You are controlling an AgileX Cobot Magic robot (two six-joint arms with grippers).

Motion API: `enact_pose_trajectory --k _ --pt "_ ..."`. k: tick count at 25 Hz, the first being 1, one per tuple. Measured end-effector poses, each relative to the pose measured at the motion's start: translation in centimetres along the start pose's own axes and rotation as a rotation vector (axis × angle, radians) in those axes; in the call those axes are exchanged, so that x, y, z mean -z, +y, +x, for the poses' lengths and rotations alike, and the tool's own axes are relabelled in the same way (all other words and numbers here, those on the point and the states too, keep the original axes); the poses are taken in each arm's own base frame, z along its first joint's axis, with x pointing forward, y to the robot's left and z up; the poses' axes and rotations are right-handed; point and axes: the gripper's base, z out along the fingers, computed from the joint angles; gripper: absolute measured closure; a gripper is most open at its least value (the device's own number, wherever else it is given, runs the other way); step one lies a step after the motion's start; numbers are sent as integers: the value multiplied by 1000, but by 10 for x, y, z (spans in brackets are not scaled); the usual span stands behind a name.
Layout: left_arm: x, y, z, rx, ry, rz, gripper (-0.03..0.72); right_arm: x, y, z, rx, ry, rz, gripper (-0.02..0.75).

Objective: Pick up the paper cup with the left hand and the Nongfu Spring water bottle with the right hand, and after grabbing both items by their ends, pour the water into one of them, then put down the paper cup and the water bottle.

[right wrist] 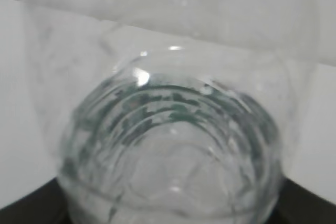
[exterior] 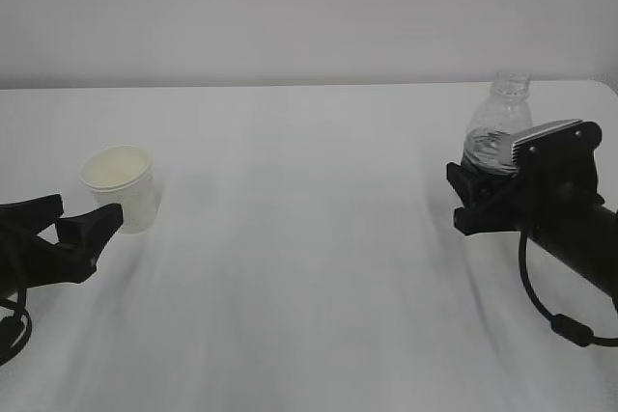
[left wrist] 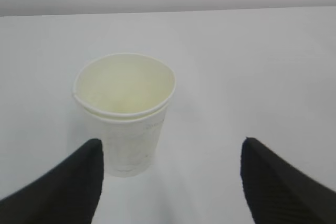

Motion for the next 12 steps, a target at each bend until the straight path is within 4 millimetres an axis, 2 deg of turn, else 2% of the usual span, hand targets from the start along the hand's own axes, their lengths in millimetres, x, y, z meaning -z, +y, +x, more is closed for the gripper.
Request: enact_pose_trajectory --k 12 --pt "0 -1 0 -3 1 7 101 41 5 -6 -37 19 -4 282"
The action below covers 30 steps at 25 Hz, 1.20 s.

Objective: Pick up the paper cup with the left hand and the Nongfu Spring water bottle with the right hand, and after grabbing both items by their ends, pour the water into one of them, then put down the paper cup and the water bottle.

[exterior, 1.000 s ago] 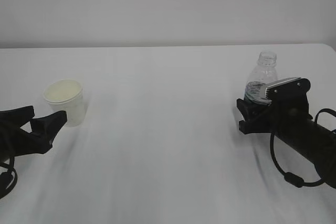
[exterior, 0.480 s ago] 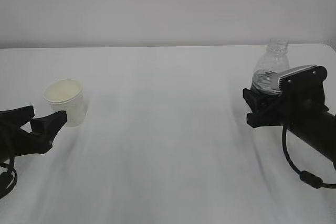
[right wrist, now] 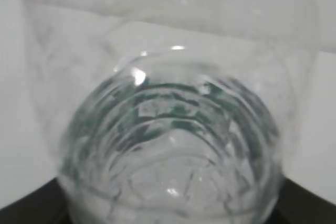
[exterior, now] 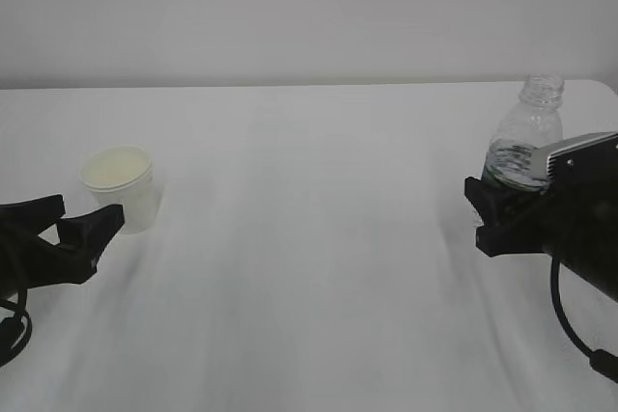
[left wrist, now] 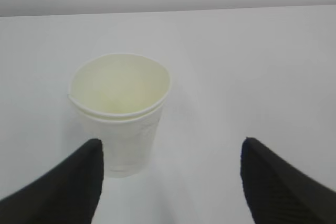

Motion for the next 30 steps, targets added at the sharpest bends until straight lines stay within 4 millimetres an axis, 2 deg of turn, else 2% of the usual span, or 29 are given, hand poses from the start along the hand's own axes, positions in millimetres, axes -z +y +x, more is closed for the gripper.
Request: enact_pose_trajectory --k 9,14,19,30 --pt "0 -5 1 -27 10 59 89 17 1 -21 15 -74 -4 281" --pt "-1 -5 4 -25 25 57 17 18 2 -22 18 -79 -10 282" --pt "-4 -3 18 -15 84 51 -1 18 2 -21 17 -78 -11 282" --pt "-31 6 31 13 117 0 -3 18 1 -21 37 -77 -1 282"
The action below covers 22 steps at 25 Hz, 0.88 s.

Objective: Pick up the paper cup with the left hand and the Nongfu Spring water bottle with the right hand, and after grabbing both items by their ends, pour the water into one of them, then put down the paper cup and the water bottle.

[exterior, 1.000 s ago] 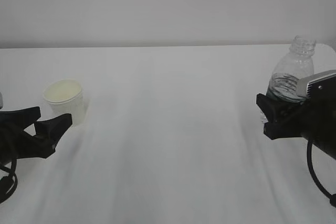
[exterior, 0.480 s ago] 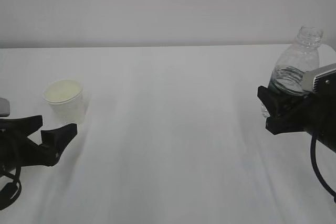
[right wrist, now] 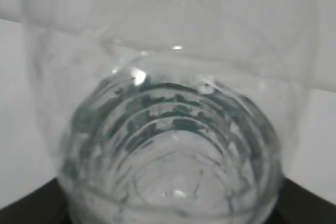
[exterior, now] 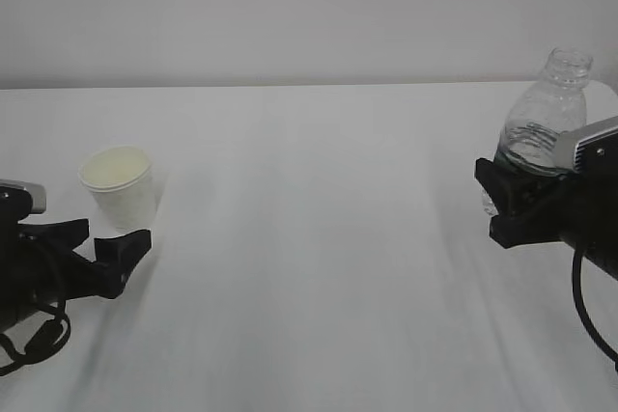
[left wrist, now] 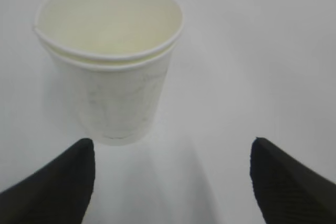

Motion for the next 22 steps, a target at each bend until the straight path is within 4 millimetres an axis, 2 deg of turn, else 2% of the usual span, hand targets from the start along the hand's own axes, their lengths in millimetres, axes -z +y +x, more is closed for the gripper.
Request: enact_pose_trajectory --k 11,15,22 --pt "-14 11 -2 45 -29 -97 -4 0 -1 0 4 1 11 282" --pt "-25 12 -7 48 -56 -101 -3 0 -1 0 4 1 11 282" --pt "-43 16 0 51 -46 -106 1 0 -1 0 4 1 11 283"
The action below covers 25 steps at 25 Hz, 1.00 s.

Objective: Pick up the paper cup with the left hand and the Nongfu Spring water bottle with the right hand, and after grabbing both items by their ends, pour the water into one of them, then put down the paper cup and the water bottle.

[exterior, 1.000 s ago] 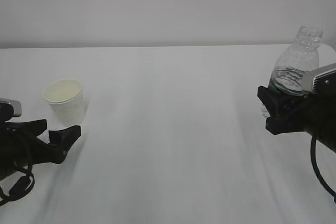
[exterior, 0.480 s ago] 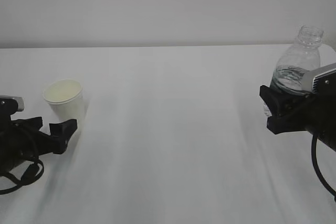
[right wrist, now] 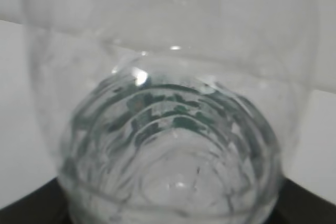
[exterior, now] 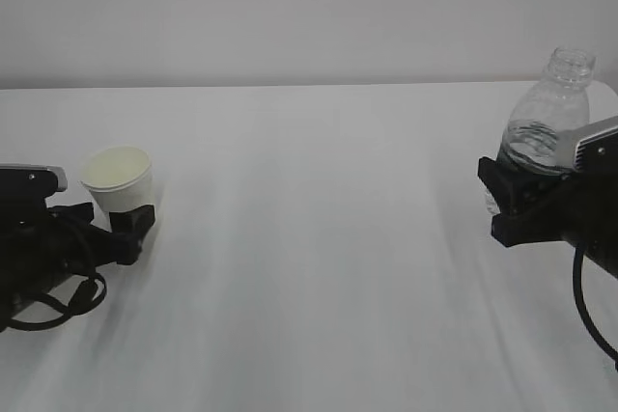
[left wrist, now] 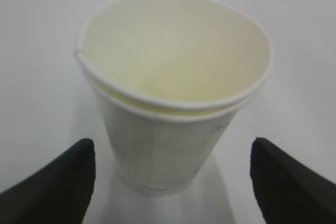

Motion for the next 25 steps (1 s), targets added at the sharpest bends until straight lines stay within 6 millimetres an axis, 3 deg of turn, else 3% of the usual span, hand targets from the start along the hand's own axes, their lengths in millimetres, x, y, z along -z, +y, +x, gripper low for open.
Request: enact_pose_trajectory --k 14,25 --pt "-26 2 9 2 1 -4 14 0 0 0 2 0 0 283" --pt "-39 1 -1 1 -51 5 30 0 -1 0 14 1 12 283"
